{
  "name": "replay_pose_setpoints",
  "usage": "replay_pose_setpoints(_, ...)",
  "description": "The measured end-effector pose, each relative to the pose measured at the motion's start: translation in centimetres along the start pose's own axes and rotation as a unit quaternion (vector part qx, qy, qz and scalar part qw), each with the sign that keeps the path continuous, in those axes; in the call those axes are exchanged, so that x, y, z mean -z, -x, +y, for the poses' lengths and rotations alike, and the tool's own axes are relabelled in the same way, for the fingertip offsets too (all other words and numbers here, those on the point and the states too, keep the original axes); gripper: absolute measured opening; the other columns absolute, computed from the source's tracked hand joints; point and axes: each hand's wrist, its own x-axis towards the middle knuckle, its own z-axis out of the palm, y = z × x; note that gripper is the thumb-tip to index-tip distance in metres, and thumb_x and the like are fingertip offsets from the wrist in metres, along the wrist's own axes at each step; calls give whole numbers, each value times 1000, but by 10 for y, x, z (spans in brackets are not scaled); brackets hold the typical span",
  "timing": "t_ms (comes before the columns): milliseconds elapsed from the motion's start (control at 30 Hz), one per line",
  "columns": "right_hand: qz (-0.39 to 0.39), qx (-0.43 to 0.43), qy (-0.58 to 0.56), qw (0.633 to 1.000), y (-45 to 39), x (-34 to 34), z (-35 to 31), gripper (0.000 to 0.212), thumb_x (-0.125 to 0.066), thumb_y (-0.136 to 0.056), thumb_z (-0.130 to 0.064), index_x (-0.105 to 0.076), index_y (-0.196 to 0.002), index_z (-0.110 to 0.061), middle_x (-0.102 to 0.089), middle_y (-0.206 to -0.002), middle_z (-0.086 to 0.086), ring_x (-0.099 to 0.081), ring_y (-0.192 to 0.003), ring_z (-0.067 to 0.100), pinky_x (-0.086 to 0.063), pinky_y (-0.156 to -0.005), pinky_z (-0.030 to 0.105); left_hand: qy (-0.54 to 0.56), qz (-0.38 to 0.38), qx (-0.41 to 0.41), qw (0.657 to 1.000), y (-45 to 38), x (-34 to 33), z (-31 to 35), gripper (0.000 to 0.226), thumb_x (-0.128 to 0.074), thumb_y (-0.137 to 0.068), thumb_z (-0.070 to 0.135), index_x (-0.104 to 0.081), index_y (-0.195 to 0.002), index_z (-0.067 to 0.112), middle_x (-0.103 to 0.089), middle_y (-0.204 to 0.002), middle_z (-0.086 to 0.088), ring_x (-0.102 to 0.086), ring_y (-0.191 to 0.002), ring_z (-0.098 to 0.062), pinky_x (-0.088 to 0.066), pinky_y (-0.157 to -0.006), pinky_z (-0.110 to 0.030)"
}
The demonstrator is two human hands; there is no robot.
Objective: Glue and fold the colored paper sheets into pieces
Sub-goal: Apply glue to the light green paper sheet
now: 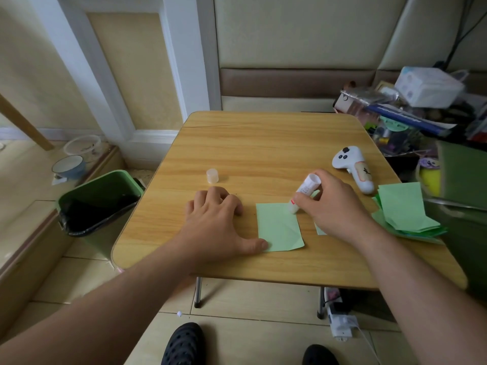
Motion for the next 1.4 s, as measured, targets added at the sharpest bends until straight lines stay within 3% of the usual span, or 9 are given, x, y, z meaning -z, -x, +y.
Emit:
replay_pose_setpoints(267, 53, 21, -58, 997, -1, -7, -10, 19, -69, -92, -38, -54, -95, -27, -65, -81, -6, -57, -64, 15, -45, -56, 31, 8, 3, -6, 1000, 0, -2, -1, 82, -54, -55, 100, -43, -113, 43, -29, -131, 12, -23, -131, -18, -21, -109, -39)
replay_pose_setpoints(400, 14, 46, -56, 997, 3, -24, -21, 25, -73, -91, -44, -53, -94, -30, -60, -70, -7, -48, -51, 9, -38, -47, 22, 11, 9, -5, 1000, 1, -2, -1, 84, -54, -53, 101, -45, -113, 43, -30, -130, 12, -24, -131, -19, -21, -108, -38)
replay_pose_setpoints(600, -16, 61, -47, 997, 3, -37, -26, 27, -72, -92, -46, -53, -98, -27, -61, -69, -2, -47, -50, 12, -39, -49, 29, 6, 14, -8, 1000, 1, -3, -1, 84, -52, -54, 101, -44, -113, 42, -30, -130, 11, -24, -130, -19, -21, -106, -36)
replay_pose_setpoints(833, -25, 47, -49, 997, 5, -26, -19, 23, -73, -94, -41, -53, -96, -29, -56, -61, -12, -40, -45, 7, -34, -41, 18, 5, 4, -5, 1000, 1, -2, -1, 84, -54, -54, 100, -44, -114, 42, -30, -131, 12, -24, -131, -18, -22, -109, -38)
replay_pose_setpoints(900, -29, 45, -49, 997, 5, -18, -15, 21, -72, -95, -35, -54, -97, -24, -60, -60, -23, -40, -46, 7, -35, -42, 16, 8, 3, -4, 1000, 1, -1, 0, 83, -55, -55, 99, -44, -114, 42, -30, -131, 12, -24, -131, -18, -22, -110, -38)
replay_pose_setpoints(1067, -24, 33, -47, 998, 6, -3, -4, 18, -70, -96, -30, -54, -95, -23, -58, -58, -35, -42, -46, 7, -36, -40, 16, 11, -1, -5, 1000, 0, -1, -1, 80, -57, -56, 98, -43, -113, 43, -29, -131, 12, -22, -131, -18, -19, -109, -37)
replay_pose_setpoints(1233, -6, 24, -3, 1000, 7, 4, 0, 18, -70, -91, -37, -52, -91, -31, -61, -67, -7, -44, -51, 10, -39, -47, 25, 10, -4, -5, 1000, 0, -1, 0, 81, -56, -55, 99, -43, -113, 44, -28, -132, 12, -22, -131, -18, -19, -108, -38)
replay_pose_setpoints(1333, 17, 28, -3, 999, 6, 4, -2, 19, -69, -90, -35, -52, -88, -28, -60, -69, -7, -46, -49, 11, -36, -40, 18, 13, -1, -4, 1000, 0, -1, -1, 80, -57, -55, 98, -44, -112, 43, -29, -131, 12, -22, -131, -18, -18, -108, -38)
replay_pose_setpoints(1400, 32, 24, -17, 999, 6, 1, -6, 19, -70, -90, -37, -53, -94, -29, -62, -74, -3, -50, -55, 14, -41, -44, 24, 14, 0, -3, 1000, 0, -1, 0, 81, -56, -54, 98, -43, -111, 43, -29, -130, 12, -23, -131, -18, -19, -108, -38)
